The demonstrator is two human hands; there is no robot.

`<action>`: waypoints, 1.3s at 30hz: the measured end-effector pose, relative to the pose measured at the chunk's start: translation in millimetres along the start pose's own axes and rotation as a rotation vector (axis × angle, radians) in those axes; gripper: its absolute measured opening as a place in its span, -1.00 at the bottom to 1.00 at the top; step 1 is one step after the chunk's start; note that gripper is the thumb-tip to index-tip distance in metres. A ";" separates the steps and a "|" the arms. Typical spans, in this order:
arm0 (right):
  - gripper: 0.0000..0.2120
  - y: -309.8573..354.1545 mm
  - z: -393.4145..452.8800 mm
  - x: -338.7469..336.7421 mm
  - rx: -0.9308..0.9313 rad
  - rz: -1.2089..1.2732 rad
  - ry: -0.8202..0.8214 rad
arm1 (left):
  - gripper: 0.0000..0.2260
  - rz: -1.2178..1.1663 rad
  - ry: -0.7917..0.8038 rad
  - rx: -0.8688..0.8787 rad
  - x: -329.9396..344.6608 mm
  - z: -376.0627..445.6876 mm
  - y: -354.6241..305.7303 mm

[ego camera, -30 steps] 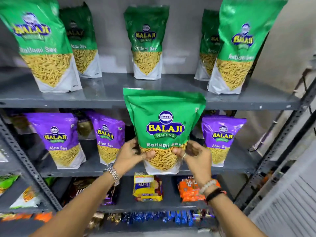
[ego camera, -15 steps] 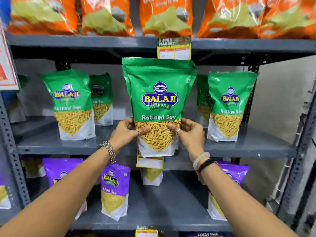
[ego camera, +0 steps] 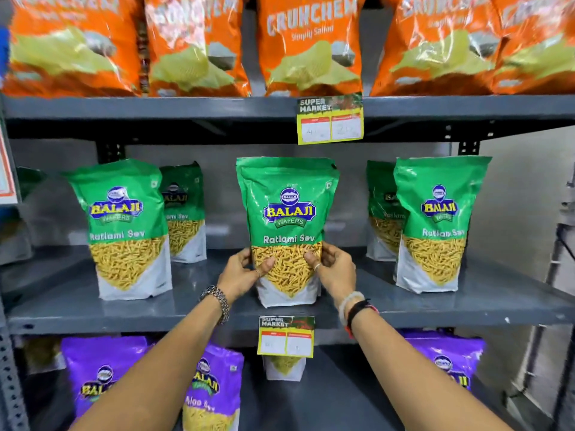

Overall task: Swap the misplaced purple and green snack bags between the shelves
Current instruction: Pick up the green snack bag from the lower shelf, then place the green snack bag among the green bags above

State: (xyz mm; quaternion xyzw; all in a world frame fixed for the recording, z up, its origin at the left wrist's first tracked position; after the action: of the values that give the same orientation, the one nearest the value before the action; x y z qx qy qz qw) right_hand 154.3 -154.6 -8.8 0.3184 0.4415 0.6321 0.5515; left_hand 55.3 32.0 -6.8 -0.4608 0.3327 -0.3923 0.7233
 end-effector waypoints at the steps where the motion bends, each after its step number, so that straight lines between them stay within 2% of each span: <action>1: -0.56 -0.1 2.2 2.0 -0.008 -0.006 0.008 | -0.43 -0.015 0.012 0.002 3.4 2.1 -2.0; 5: -0.54 -3.3 10.2 8.1 -0.033 -0.046 0.033 | -0.62 -0.017 0.020 0.020 8.3 15.4 2.2; 9: -0.55 -7.1 13.3 3.8 -0.026 -0.124 -0.004 | -0.53 0.042 0.042 0.053 7.2 21.8 7.3; 13: -0.54 -10.1 11.4 2.2 -0.035 -0.133 -0.035 | -0.63 0.077 0.049 0.054 5.6 24.2 16.0; 18: -0.52 -10.6 11.6 3.1 -0.015 -0.118 -0.030 | -0.62 0.075 0.032 0.037 5.6 23.2 16.3; 20: -0.53 -6.9 7.7 2.9 -0.002 -0.057 -0.007 | -0.58 0.041 -0.015 0.029 0.8 17.9 17.6; 22: -0.56 -2.5 -1.9 -3.5 -0.024 -0.013 -0.026 | -0.58 -0.037 -0.126 0.085 -16.1 2.8 15.5; 25: -0.68 2.0 -35.8 -18.6 -0.081 0.018 -0.065 | -0.73 -0.012 -0.299 0.238 -50.6 -42.7 15.8; 27: -0.77 -6.1 -65.6 -19.7 -0.054 0.105 0.010 | -0.81 0.023 -0.319 0.270 -61.1 -81.2 26.9; 29: -0.85 -25.6 -94.1 -7.7 0.004 0.151 0.160 | -0.84 0.093 -0.310 0.266 -64.9 -114.6 45.0; 32: -0.88 -73.5 -129.4 19.8 0.142 0.089 0.331 | -0.79 0.184 -0.290 0.190 -67.0 -142.5 89.2; 35: -0.89 -135.2 -156.0 54.8 0.322 -0.012 0.458 | -0.79 0.199 -0.267 0.003 -77.8 -148.6 161.8; 39: -0.75 -211.8 -175.6 97.1 0.486 -0.151 0.503 | -0.78 0.267 -0.285 -0.201 -104.8 -151.0 243.2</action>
State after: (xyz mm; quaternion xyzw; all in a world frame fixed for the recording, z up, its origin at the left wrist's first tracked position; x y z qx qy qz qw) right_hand 67.9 -95.6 -281.2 0.2410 0.7232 0.5247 0.3789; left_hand -57.9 127.4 -273.3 -0.5332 0.3224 -0.1889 0.7590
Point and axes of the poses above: each hand's wrist, its own z-axis towards the middle knuckle, its own x-axis out of the palm, y = z × x, the point moved 9 cm from there along z, towards the middle knuckle, and after that the axes turned 5 degrees about -z, right-handed, at the moved point
